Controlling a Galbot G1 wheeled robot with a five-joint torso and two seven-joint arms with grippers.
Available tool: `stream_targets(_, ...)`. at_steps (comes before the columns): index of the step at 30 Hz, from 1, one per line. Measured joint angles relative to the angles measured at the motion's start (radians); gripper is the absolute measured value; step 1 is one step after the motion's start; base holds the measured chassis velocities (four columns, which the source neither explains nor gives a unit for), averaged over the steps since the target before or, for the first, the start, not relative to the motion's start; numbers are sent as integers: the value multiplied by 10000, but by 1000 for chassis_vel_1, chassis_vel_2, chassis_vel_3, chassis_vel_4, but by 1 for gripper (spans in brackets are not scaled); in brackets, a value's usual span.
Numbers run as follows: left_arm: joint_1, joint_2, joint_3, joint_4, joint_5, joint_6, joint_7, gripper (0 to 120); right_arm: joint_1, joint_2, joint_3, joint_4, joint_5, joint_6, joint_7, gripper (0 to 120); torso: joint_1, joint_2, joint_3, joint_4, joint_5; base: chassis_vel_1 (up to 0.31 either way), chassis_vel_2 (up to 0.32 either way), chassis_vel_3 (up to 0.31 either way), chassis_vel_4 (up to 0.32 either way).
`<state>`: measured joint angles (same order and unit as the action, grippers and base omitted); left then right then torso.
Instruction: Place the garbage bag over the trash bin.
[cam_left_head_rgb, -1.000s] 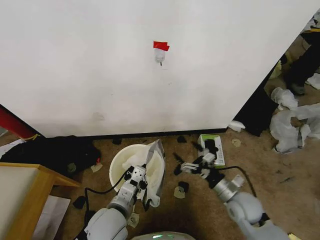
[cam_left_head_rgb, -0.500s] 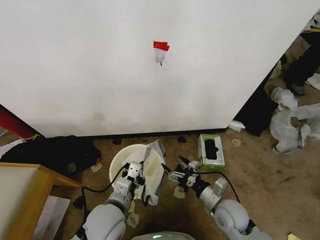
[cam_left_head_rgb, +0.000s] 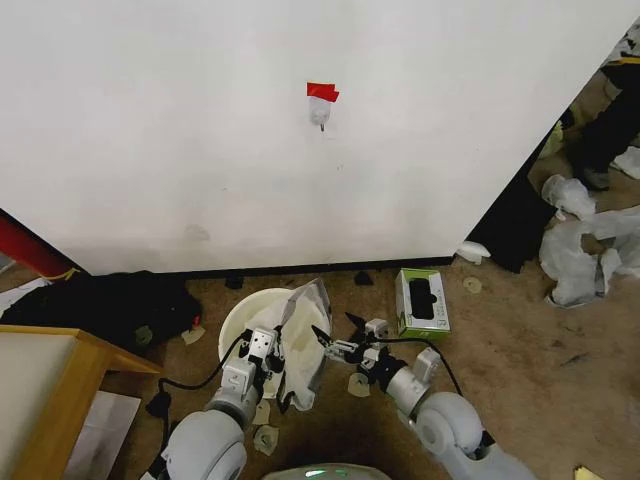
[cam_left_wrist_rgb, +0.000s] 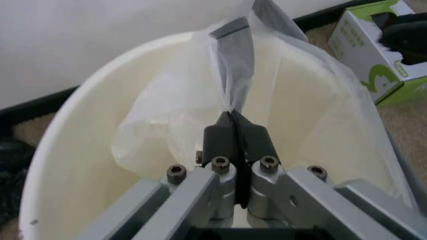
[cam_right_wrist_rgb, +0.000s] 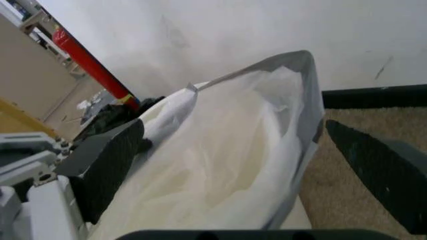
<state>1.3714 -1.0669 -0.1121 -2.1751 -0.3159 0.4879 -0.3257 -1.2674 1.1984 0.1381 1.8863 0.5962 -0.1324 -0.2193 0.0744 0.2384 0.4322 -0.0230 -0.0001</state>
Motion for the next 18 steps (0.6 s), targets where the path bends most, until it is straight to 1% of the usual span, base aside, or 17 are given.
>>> stream_targets(3,54,-16,-39,20,-309,-60,0,0,65,109,-143,-108,-259,-57,192,100,0,0,0,1,1,0,0,0,0)
stream_targets(8,17,12,-116,55,-663,-208,77,0,68,51,-150,-136,-506,-80,259,100,0,0,0,0,1,0,0,0,0)
stream_targets(13,-98,319,-261,115,-870,-270,826,0,61,-54,14,-179,-676,-58,55,100,0,0,0,-1,0,0,0,0,0)
stream_targets(14,-98,319,-261,115,-870,-270,826,0,61,-54,14,-179,-676,-58,55,100,0,0,0,-1,0,0,0,0,0)
stream_targets(18,-157,705,-607,22,-877,-163,1339,0,51,-43,88,-256,-741,4,-142,100,0,0,0,0,0,0,0,0,0)
